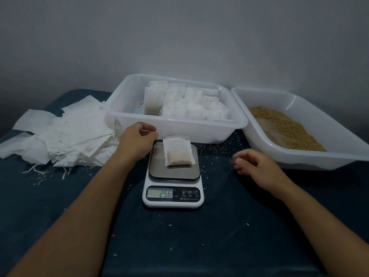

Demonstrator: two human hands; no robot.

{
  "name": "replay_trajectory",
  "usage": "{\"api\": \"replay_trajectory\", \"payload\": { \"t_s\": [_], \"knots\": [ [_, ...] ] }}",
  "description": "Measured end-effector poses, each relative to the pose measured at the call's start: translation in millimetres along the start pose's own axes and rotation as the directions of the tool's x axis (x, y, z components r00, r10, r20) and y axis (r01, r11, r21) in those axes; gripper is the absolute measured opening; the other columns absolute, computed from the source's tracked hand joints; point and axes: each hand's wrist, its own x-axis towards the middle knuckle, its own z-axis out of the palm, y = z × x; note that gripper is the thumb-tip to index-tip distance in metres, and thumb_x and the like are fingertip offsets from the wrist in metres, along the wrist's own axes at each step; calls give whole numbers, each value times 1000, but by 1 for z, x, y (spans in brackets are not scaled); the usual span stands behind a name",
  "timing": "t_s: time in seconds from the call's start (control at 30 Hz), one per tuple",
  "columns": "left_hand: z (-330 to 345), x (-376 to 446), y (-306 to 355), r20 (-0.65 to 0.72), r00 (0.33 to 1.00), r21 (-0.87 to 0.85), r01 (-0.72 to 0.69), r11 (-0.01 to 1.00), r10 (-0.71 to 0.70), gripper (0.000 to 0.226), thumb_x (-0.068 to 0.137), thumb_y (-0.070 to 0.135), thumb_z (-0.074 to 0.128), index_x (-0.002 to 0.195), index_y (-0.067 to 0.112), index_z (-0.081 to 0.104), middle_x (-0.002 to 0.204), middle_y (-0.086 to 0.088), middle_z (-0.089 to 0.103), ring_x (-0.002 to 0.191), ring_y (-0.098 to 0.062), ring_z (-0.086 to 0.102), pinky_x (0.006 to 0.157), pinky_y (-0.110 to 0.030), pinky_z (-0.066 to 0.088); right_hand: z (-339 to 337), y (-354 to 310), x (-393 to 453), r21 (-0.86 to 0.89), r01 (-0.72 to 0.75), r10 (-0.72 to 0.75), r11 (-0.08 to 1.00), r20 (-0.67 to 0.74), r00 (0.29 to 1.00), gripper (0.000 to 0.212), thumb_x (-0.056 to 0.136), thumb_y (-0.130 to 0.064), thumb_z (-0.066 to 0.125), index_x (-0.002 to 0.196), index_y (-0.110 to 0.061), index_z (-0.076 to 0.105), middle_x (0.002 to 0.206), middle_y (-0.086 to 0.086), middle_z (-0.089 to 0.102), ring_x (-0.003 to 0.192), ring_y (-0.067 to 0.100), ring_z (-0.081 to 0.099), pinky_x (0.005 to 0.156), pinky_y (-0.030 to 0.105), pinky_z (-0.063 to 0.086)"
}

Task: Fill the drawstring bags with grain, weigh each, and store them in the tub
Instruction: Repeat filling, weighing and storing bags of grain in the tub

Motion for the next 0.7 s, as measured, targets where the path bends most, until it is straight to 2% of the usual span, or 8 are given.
{"api": "replay_trajectory", "payload": {
  "t_s": [0.1, 0.17, 0.27, 0.33, 0.47, 0.57, 0.63, 0.7],
  "knots": [
    [-1, 0, -1, -10, 1000, -18, 11, 1000, -12, 7, 95, 27, 72, 98, 32, 68, 98, 4, 74, 83, -16, 71, 54, -22, 50, 14, -6, 15, -210, 161, -179, 964, -72, 981, 14, 103, -26, 64, 111, -34, 74, 108, -18, 76, 103, 0, 70, 93, 24, 54],
    [-2, 0, -2, -12, 1000, -18, 23, 1000, -23, 7, 95, 27, 73, 97, 31, 68, 100, 3, 73, 86, -17, 71, 62, -26, 52, 17, -9, 17, -146, 199, -205, 969, -25, 978, 16, 105, -29, 61, 110, -35, 75, 106, -15, 77, 101, 4, 72, 88, 23, 57],
    [-2, 3, -4, -8, 999, -20, 36, 999, -36, 8, 95, 26, 73, 101, 27, 69, 101, 1, 73, 89, -17, 71, 75, -33, 58, 22, -18, 12, 117, 13, -33, 993, 173, 984, 28, 107, -37, 54, 99, -28, 78, 95, 6, 79, 80, 19, 76, 68, 25, 60],
    [-3, 4, -5, -5, 999, -26, 46, 999, -46, 9, 94, 25, 74, 102, 26, 70, 99, 2, 73, 88, -16, 71, 73, -31, 57, 26, -23, 14, 28, -79, 72, 996, 203, 977, 38, 107, -45, 52, 96, -20, 78, 86, 7, 78, 67, 20, 73, 59, 23, 56],
    [-6, 6, -12, -3, 997, 5, 80, 997, -80, 6, 93, 22, 72, 97, 26, 71, 97, -1, 75, 85, -17, 71, 71, -30, 54, 42, -29, 42, -69, -100, 99, 993, -14, 995, 39, 107, -42, 55, 89, -15, 77, 69, 0, 73, 52, 12, 65, 47, 19, 50],
    [-8, 8, -18, -6, 995, 51, 104, 993, -104, 7, 93, 20, 71, 92, 26, 71, 92, -2, 75, 76, -18, 70, 69, -29, 55, 61, -34, 64, -82, -97, 90, 992, -83, 992, 34, 106, -38, 58, 87, -16, 76, 69, -1, 70, 46, 7, 61, 44, 19, 47],
    [-9, 10, -21, -10, 994, 69, 106, 992, -106, 6, 93, 18, 70, 93, 24, 72, 88, -2, 76, 65, -13, 69, 63, -26, 54, 74, -32, 71, -172, -55, 35, 984, -119, 992, 32, 104, -40, 59, 84, -20, 76, 69, -5, 71, 48, 6, 63, 50, 23, 48],
    [-8, 11, -23, -1, 995, 89, 104, 991, -104, 7, 91, 19, 71, 90, 25, 72, 88, -3, 77, 68, -14, 70, 68, -30, 59, 82, -28, 71, -269, 12, -65, 963, -188, 980, 31, 103, -43, 60, 84, -24, 76, 69, -8, 71, 61, 9, 66, 63, 27, 49]
  ]
}}
